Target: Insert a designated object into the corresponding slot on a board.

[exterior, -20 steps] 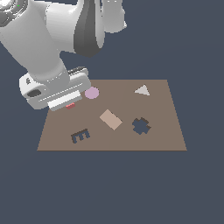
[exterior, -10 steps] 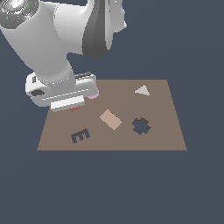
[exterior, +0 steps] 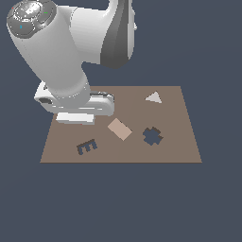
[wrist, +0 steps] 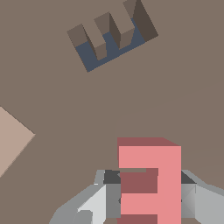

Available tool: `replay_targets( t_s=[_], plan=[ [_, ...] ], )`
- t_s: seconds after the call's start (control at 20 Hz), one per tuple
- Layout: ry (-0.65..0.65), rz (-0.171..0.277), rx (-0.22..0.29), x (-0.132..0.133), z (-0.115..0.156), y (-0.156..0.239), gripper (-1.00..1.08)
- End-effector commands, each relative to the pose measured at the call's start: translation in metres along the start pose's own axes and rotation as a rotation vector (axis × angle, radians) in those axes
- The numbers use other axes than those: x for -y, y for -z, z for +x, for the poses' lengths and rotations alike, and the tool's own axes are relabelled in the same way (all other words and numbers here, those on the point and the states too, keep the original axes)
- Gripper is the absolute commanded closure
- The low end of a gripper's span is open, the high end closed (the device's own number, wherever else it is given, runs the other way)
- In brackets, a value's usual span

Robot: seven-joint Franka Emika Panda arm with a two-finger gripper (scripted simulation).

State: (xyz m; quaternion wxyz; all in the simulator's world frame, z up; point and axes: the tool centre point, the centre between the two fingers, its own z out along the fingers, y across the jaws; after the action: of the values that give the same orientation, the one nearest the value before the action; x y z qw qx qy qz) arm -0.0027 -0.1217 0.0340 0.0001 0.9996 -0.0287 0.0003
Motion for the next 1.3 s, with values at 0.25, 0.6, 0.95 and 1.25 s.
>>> replay_targets(
  t_s=[0.25,0.6,0.95,1.25],
  plan=[
    [-0.274,0.000,0.000,0.017,0.022,0.002,1.08],
    [-0.532,0.000,0.000,0.026,0.047,0.003,1.08],
    [-0.769,0.000,0.000,0.029,0.070,0.005,1.08],
    [-0.920,0.000,0.000,0.027,0.086,0.005,1.08]
  ],
)
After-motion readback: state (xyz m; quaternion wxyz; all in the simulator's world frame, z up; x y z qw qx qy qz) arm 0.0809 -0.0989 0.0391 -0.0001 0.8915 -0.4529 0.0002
